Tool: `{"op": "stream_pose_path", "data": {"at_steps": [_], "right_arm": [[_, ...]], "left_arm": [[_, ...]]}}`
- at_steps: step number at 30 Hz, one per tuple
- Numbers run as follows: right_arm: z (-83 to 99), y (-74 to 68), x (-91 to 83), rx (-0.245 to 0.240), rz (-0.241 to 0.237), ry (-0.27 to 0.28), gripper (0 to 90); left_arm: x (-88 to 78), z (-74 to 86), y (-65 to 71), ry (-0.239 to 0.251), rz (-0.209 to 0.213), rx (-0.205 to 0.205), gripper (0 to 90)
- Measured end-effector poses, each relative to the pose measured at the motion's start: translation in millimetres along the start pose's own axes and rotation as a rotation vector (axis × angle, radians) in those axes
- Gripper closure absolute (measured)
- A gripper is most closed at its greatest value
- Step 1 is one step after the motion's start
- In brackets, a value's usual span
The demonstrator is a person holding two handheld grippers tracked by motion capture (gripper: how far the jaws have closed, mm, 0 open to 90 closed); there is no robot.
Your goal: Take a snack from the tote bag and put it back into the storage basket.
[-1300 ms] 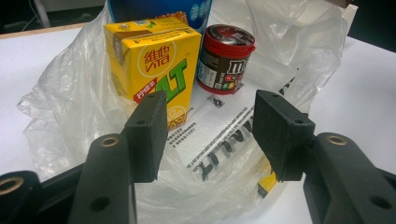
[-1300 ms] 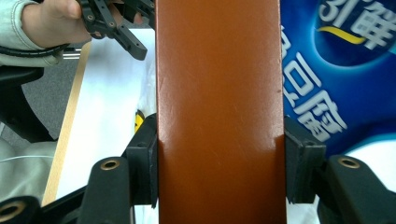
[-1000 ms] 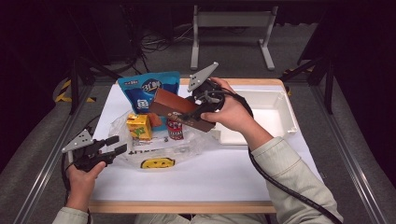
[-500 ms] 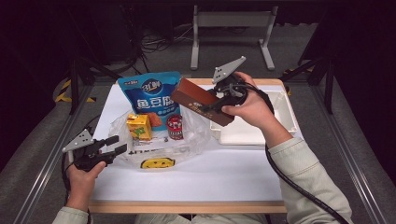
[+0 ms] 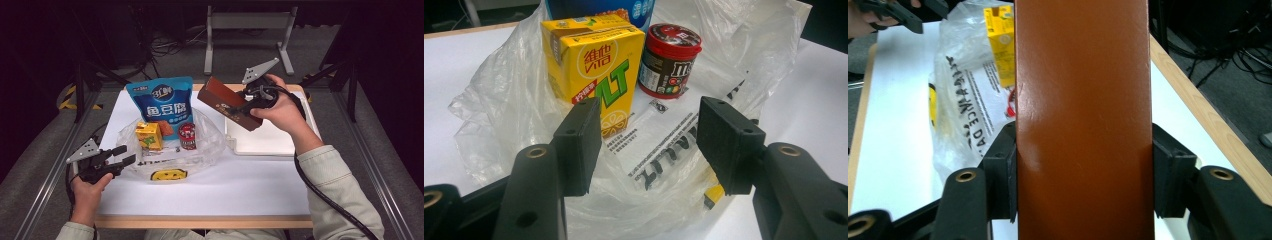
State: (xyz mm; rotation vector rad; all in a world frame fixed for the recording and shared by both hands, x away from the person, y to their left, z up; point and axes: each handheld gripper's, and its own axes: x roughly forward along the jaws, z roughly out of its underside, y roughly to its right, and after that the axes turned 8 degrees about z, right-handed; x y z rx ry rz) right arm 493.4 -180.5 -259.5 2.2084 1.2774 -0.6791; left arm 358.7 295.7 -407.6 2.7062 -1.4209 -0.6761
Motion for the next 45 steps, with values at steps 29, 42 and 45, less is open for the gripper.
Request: {"op": "stream_pose_path", "data": {"at_steps": [29,42,45], "right_arm": [[35.0,42.8,-21.0,0.001,0.070,-0.002,42.7],[48.7,62.4,-23.5,-0.013,0.087,-0.007,42.6],[53.4,66.6,-23.6,-0.018,0.088,-0.011,42.7]], "left_arm": [[-11.2,7.4,5.7,-0.009,-0.028,-0.015,43.9],[-18.3,12.1,9.3,-0.008,-0.043,-0.019,43.9],[-19.2,12.7,9.7,-0.011,-0.043,-0.020,43.8]]}}
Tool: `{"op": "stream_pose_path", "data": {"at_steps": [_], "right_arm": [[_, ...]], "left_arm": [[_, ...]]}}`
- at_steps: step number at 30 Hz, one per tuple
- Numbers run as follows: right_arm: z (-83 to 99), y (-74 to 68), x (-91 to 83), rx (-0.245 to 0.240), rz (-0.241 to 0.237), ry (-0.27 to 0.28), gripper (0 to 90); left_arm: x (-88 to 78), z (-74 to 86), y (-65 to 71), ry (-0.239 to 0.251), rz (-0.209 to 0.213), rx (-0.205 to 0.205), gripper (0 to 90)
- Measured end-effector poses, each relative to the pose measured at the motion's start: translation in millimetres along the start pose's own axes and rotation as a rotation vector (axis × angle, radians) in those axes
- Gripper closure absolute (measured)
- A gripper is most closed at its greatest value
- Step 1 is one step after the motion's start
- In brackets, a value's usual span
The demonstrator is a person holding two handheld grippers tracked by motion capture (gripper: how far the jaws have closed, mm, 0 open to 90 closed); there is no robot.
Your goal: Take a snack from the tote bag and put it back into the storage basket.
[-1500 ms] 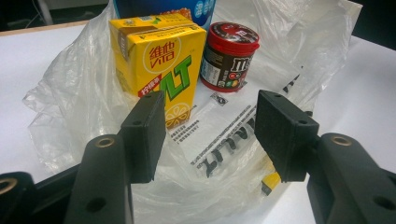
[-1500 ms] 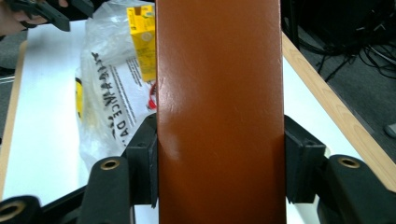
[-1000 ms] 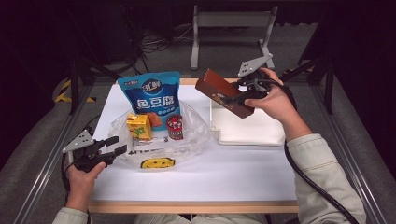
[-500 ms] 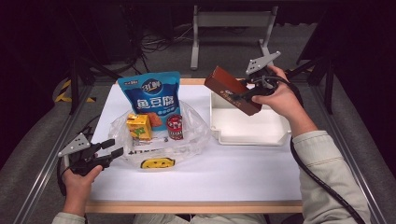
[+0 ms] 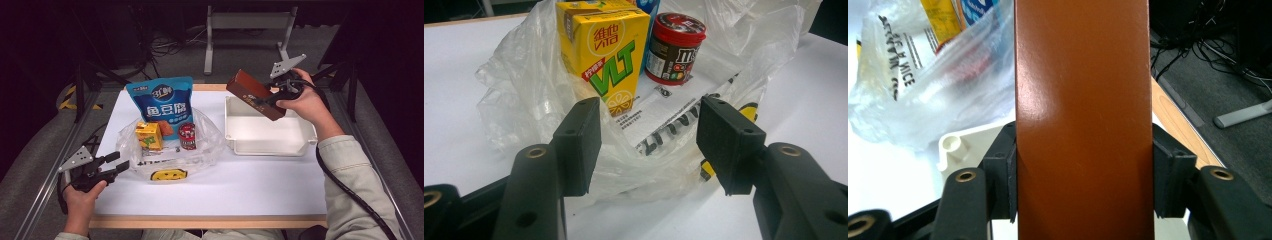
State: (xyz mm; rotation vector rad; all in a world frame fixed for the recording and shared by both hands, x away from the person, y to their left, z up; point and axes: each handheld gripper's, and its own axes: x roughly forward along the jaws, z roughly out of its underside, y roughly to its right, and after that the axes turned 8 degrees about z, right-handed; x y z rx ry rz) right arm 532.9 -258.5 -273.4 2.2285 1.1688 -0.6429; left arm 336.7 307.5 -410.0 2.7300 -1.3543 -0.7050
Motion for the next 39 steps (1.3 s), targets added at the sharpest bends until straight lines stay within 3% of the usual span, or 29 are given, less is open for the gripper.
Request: {"op": "stream_pose_path", "data": {"at_steps": [15,39], "right_arm": [[21.9,13.4,9.4,-0.028,0.005,-0.004,42.6],[51.9,12.8,37.5,-0.059,-0.014,-0.063,42.6]], "left_arm": [[-4.5,4.2,2.9,-0.005,-0.015,-0.006,43.9],[-5.0,4.8,3.3,-0.007,-0.017,-0.009,43.9]]}}
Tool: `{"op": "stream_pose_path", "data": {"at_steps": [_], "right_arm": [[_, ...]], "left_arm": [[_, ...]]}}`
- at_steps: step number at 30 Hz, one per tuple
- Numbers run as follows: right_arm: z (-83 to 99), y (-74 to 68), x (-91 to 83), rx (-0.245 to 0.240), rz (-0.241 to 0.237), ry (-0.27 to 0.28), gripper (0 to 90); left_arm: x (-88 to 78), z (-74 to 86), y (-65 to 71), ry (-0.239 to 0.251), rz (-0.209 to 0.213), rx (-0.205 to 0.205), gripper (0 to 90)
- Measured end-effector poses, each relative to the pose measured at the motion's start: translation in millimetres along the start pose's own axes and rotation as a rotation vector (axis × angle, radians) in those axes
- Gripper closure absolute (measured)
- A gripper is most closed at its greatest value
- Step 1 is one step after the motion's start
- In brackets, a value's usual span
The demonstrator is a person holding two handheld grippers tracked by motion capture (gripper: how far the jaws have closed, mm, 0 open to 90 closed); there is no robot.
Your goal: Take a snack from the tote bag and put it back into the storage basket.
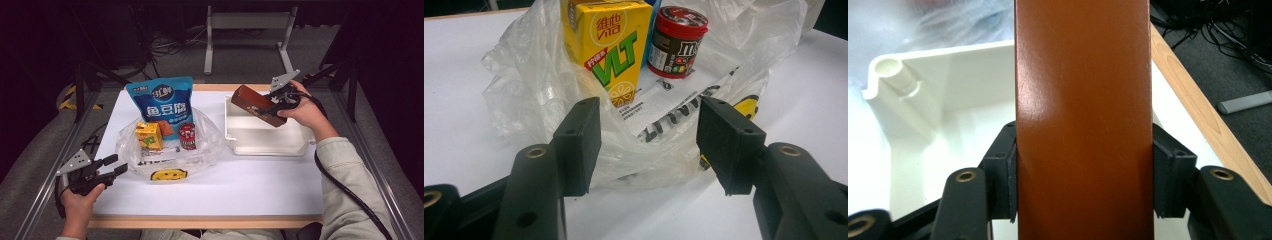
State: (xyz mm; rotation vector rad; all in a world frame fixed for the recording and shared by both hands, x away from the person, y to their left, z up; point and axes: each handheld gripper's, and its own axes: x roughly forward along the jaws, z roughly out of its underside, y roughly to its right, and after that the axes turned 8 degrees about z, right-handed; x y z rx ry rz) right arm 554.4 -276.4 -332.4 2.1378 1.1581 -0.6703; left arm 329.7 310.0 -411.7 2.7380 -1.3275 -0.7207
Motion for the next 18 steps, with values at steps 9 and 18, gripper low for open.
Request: {"op": "stream_pose_path", "data": {"at_steps": [9,18], "right_arm": [[8.6,-2.1,9.4,-0.002,-0.007,-0.031,42.6],[17.8,-1.0,14.7,0.009,-0.004,-0.057,42.6]], "left_arm": [[1.3,0.2,-0.7,-0.005,0.004,-0.001,43.8],[1.2,0.2,-0.4,-0.003,0.002,0.000,43.8]]}}
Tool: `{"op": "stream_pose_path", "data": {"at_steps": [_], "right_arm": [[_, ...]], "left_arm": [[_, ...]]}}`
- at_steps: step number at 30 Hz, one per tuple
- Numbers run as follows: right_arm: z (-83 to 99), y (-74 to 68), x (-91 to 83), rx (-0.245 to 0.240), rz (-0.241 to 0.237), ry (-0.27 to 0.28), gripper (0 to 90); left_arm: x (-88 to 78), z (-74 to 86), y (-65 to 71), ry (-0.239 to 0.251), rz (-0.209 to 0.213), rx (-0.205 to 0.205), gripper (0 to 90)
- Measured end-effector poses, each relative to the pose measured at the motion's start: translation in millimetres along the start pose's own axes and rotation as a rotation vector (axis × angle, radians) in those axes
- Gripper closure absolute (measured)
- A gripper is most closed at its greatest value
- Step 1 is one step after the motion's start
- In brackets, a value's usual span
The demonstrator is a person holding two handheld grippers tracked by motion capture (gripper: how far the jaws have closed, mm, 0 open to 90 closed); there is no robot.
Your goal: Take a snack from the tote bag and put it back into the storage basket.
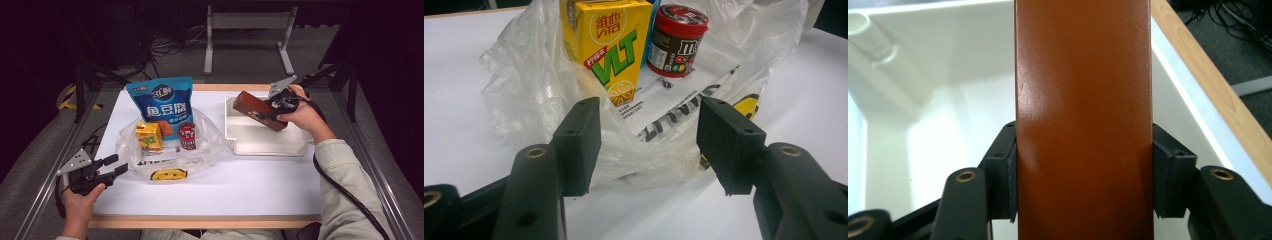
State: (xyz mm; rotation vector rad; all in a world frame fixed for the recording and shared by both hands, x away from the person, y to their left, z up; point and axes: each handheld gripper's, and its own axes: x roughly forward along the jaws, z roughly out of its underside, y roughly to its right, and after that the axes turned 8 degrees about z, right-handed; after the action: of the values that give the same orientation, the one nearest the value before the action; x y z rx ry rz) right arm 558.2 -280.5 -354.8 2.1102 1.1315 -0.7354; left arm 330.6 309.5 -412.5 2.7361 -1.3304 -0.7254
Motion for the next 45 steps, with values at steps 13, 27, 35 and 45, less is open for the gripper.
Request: {"op": "stream_pose_path", "data": {"at_steps": [13,27,35,45], "right_arm": [[8.3,-0.8,8.7,-0.004,-0.004,-0.048,42.6],[12.3,-0.8,17.1,0.003,0.004,-0.073,42.5],[12.4,0.1,19.9,0.013,0.010,-0.077,42.4],[16.6,0.3,28.5,0.045,0.017,-0.077,41.9]], "left_arm": [[3.3,0.3,0.3,-0.012,0.008,0.000,43.7],[4.8,-0.8,-0.1,-0.017,0.012,0.007,43.7],[5.1,-1.2,-0.4,-0.018,0.015,0.007,43.7],[4.9,-1.1,-0.6,-0.015,0.018,0.003,43.6]]}}
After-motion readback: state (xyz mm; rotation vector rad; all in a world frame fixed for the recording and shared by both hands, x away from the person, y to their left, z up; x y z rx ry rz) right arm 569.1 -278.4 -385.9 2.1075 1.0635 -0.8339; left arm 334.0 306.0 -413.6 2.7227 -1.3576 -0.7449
